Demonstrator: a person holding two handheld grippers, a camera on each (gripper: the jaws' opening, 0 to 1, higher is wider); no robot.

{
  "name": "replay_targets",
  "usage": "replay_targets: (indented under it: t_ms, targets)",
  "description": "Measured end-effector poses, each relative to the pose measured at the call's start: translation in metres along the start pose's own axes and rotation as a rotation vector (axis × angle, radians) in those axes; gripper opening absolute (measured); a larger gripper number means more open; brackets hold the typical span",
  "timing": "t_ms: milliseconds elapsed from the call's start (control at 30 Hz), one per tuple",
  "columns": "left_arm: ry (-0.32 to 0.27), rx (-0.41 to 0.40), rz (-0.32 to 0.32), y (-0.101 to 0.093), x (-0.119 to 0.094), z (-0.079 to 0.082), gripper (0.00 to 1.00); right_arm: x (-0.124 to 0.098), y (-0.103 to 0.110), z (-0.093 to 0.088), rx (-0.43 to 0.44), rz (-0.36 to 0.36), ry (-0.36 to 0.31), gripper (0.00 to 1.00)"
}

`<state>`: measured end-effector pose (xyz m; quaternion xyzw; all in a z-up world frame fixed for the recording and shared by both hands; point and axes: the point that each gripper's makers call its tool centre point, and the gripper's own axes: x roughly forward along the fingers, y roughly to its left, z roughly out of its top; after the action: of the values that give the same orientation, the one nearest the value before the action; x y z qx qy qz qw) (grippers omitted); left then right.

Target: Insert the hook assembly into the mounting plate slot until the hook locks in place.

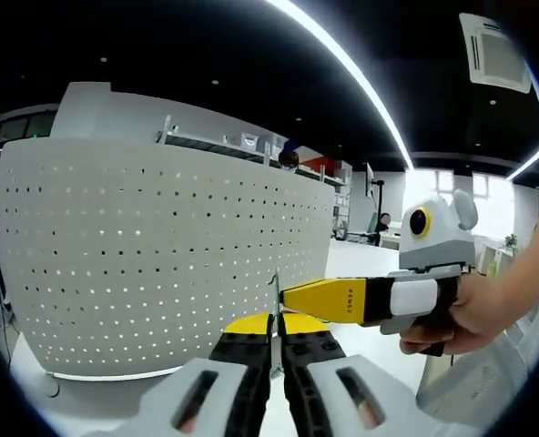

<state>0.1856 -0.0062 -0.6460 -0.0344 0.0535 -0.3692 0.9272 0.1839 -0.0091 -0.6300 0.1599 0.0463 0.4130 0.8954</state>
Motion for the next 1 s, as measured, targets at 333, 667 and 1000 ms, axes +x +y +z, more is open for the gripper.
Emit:
replay_targets:
  t_ms: [333,667,1000]
  targets:
    - [0.016,0.008,-0.014,-0.004,0.001,-0.002,0.02,-0.004,-0.002,-0.001,0.066,0.0,-0.011,0.01]
    - [0.059,0.093,-0.056,-0.012,0.007,-0.007,0.16,-0.007,-0.005,-0.003,0.081,-0.004,-0.002,0.01]
    - [0.098,0.109,-0.045,-0.01,0.008,-0.019,0.61,-0.007,-0.006,-0.004,0.077,-0.013,0.005,0.01]
